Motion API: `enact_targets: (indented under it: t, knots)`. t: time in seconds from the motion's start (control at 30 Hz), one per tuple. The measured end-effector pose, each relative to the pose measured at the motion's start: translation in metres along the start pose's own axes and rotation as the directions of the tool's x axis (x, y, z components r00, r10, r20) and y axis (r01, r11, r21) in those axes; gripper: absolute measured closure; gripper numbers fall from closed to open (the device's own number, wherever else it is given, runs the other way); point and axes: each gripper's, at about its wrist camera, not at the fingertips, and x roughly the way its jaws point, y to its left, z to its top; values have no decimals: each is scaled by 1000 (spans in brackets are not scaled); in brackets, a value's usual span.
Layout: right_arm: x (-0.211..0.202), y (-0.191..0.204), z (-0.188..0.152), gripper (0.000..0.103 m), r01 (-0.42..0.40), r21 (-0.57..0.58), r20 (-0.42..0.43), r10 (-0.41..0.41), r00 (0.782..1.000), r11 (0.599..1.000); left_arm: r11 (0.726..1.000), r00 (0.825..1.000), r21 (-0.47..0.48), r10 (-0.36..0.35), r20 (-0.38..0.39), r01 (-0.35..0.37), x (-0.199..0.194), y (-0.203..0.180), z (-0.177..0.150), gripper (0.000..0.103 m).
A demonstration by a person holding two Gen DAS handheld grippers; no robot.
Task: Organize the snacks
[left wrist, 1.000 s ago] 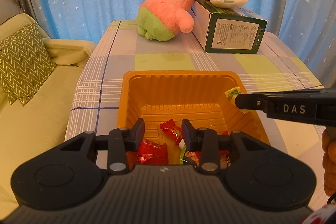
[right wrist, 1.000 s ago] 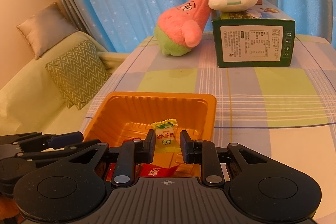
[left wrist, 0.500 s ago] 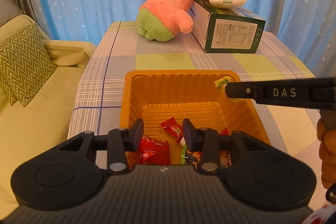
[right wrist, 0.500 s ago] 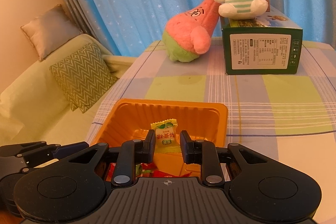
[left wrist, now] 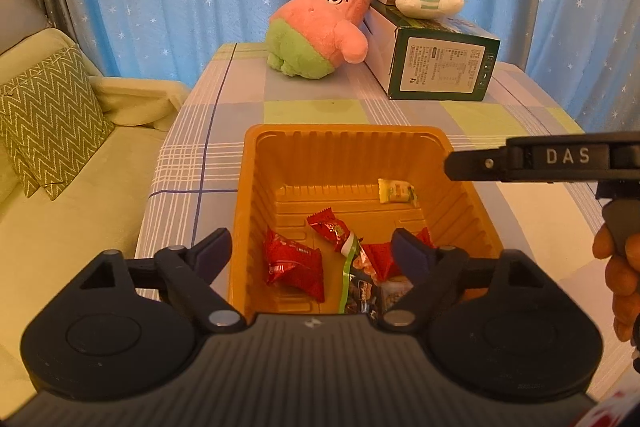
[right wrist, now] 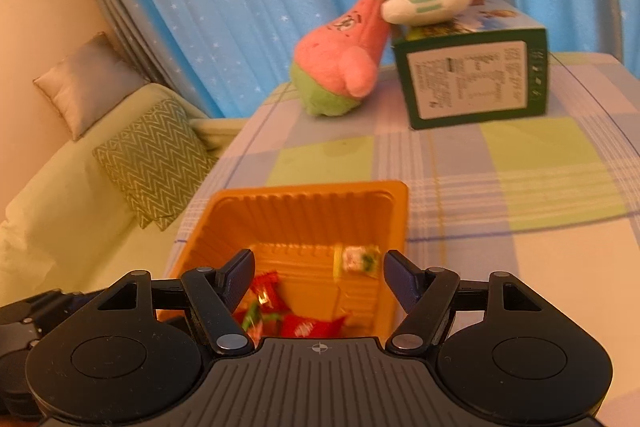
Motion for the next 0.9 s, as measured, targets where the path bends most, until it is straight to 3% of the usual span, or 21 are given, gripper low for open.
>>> enact_targets:
  t: [0.23,0.67,0.9]
  knots:
    - [-43,9,-16,32,41,-12,-2,-41,999,999,1000,1000,-24,19,16,-19,-36,-5,-5,0]
    - [-142,42,-65,28,77,-52,17,-76,997,996,996,999,-89,26,36,-22,-133,-21,-33,0]
    - [-190,52,-99,27,107,-76,40,-104,994,991,988,996,-150,35,86,-22,-188,-32,-62,0]
